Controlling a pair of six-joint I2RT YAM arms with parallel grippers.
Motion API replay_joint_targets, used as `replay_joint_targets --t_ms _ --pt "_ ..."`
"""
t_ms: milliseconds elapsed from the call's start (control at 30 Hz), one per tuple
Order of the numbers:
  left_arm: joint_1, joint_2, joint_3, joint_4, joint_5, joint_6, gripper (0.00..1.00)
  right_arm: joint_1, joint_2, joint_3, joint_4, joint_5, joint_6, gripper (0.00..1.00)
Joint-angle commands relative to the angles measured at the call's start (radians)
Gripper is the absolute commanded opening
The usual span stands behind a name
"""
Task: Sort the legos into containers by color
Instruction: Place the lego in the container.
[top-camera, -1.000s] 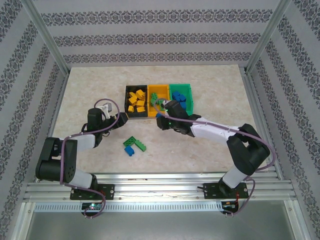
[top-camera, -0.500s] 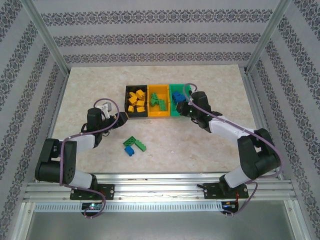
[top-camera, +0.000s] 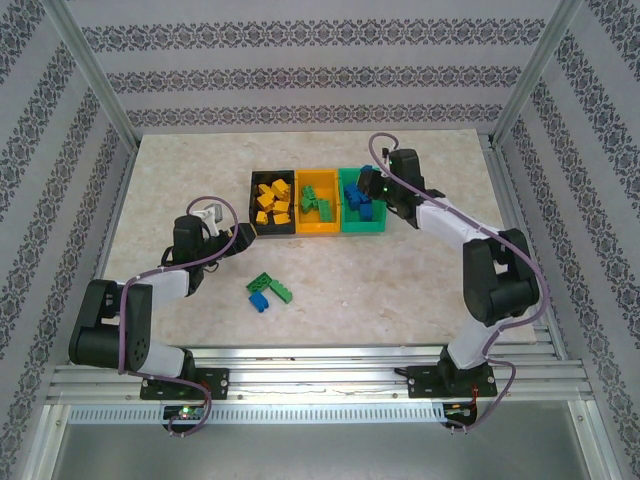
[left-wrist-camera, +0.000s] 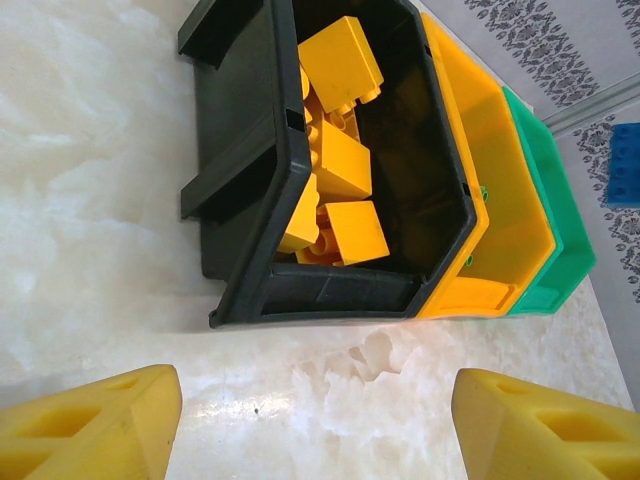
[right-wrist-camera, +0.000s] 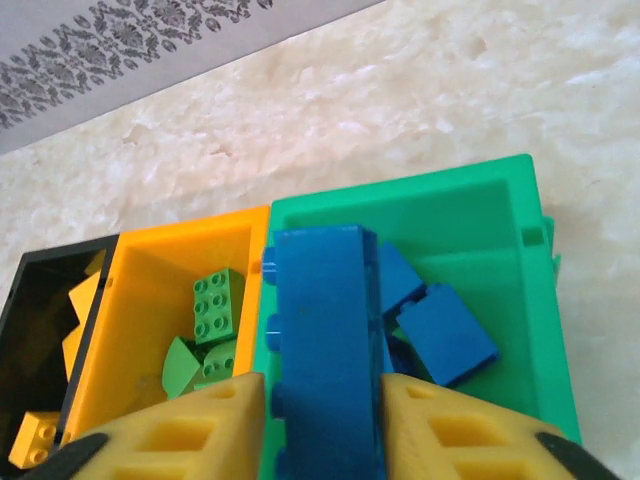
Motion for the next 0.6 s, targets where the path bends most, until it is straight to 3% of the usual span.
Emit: replay_joint_targets --t_ms 0,367,567 --pt "-0.005 -0.035 0.006 -0.012 -0.002 0.017 0.72 -0.016 0.030 0.043 -0.060 0.004 -0.047 0.44" --pt "-0.006 -0.026 0.005 -0.005 -0.002 0.016 0.72 0.002 -0.041 -0.072 -0.031 -0.093 -0.024 0.47" --pt "-0.006 -0.016 0.005 0.007 0.005 0.006 0.72 0.101 -0.172 -0.179 -0.085 -0.075 -0.081 0.48"
